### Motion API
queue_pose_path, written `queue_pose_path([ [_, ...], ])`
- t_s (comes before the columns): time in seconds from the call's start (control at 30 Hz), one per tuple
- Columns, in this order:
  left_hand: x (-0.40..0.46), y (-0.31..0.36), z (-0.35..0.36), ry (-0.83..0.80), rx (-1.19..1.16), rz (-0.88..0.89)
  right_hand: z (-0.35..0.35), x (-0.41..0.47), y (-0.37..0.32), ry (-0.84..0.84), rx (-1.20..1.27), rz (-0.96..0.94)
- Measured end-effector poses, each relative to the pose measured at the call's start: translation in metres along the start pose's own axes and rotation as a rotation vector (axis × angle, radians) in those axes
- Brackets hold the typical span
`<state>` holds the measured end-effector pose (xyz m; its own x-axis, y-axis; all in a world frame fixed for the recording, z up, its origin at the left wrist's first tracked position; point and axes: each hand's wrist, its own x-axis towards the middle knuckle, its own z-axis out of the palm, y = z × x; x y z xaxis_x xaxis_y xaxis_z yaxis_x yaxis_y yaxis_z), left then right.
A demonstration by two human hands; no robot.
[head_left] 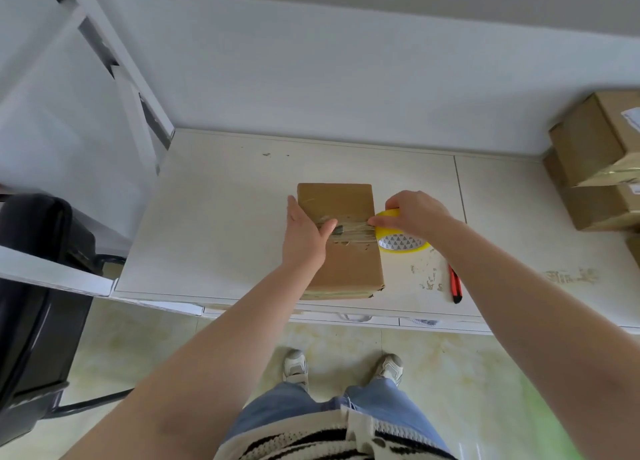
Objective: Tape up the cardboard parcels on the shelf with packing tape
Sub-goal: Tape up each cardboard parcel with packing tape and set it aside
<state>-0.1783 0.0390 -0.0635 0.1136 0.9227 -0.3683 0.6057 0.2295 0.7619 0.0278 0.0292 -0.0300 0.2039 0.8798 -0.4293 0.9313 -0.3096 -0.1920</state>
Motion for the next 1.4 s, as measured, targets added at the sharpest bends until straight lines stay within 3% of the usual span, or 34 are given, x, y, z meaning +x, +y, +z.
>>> queue_pose_path([
  [0.13, 0.003, -0.002, -0.002, 0.007, 0.038, 0.022, 0.003, -0.002, 0.001, -0.034, 0.111, 0.009],
  [0.23, -0.004, 0.007, 0.008, 0.128, 0.514, 0.111, 0.004, -0.004, 0.002, -0.02, 0.201, -0.008],
  [0.27, -0.006, 0.012, 0.013, 0.161, 0.576, 0.177, 0.006, -0.005, 0.001, -0.014, 0.214, -0.011],
  [0.33, -0.006, 0.015, 0.024, 0.128, 0.623, 0.254, 0.009, -0.008, -0.003, -0.028, 0.243, -0.018],
  [0.47, 0.002, -0.001, 0.021, 0.136, 0.701, 0.25, 0.005, -0.02, -0.005, -0.05, 0.364, -0.075],
  [0.6, 0.003, -0.002, 0.006, 0.086, 0.627, 0.235, -0.02, -0.03, -0.011, -0.028, 0.299, -0.133],
  [0.77, 0.006, -0.004, -0.008, 0.022, 0.559, 0.216, -0.028, -0.034, -0.005, 0.106, -0.061, -0.031],
  [1.0, 0.013, 0.001, -0.028, -0.081, 0.419, 0.066, -0.031, -0.036, -0.012, 0.077, 0.115, -0.04],
  [1.23, 0.01, 0.01, -0.029, -0.058, 0.222, -0.02, -0.05, -0.035, -0.024, 0.102, -0.013, -0.065],
  [1.3, 0.008, 0.008, -0.024, -0.043, 0.099, -0.043, -0.058, -0.035, -0.028, 0.096, -0.025, -0.085],
  [1.4, 0.003, -0.003, -0.019, -0.167, -0.39, -0.117, -0.067, -0.037, -0.034, 0.068, 0.001, -0.104],
])
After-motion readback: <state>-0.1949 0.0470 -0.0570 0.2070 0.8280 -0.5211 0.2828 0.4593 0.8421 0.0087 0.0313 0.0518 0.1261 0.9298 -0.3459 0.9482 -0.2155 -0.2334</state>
